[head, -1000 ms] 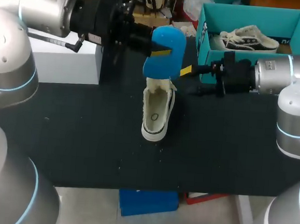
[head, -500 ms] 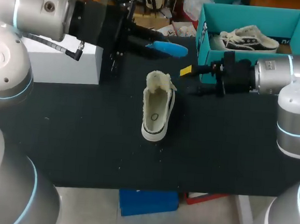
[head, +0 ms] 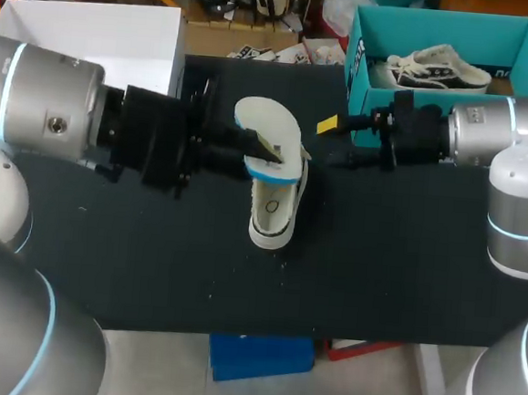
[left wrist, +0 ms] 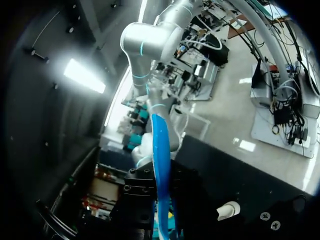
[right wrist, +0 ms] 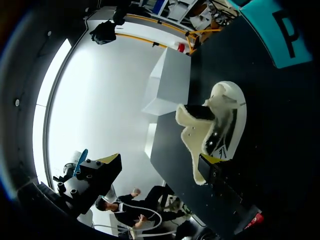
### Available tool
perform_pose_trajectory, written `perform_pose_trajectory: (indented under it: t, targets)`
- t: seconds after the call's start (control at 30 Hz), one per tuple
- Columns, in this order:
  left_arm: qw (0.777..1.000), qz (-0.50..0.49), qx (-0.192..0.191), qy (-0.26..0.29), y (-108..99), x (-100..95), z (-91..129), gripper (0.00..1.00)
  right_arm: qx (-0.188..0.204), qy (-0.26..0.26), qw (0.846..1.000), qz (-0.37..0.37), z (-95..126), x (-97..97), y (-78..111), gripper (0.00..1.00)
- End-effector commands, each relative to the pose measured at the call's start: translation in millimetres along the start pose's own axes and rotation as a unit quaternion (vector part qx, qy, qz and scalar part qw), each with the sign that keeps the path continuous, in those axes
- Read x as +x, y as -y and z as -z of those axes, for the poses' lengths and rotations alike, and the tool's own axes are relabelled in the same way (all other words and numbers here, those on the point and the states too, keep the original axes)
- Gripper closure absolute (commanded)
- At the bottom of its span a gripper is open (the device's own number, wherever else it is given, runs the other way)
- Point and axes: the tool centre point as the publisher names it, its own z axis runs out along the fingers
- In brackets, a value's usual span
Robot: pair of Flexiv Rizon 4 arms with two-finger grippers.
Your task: Take the shoe out of the shoebox, open the shoe tongue, remove and reinsert the insole, then place the shoe into the shoebox
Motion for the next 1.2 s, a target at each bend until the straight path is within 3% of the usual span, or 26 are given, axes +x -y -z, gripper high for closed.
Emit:
perform_pose_trajectory:
  t: [0.03, 0.33, 0.53, 1.13, 1.2]
  targets:
    - [0.999, -0.010, 0.000, 0.050, 0, 58.3, 3, 1.00, -0.002, 0.001, 1.000, 0.000, -1, -0.2, 1.0, 0.00]
    - [0.996, -0.036, 0.030, 0.075, -27, 107.9, -7, 1.00, -0.002, 0.001, 1.000, 0.000, -1, -0.2, 1.0, 0.00]
    - [0.993, -0.066, 0.019, 0.092, -42, 130.4, -13, 1.00, -0.002, 0.001, 1.000, 0.000, -1, -0.2, 1.0, 0.00]
    - [0.995, -0.054, 0.011, 0.089, -47, 134.9, -14, 1.00, -0.002, 0.001, 1.000, 0.000, -1, -0.2, 1.0, 0.00]
    - [0.991, -0.106, 0.004, 0.083, -43, 141.1, -20, 1.00, -0.002, 0.001, 1.000, 0.000, -1, -0.2, 1.0, 0.00]
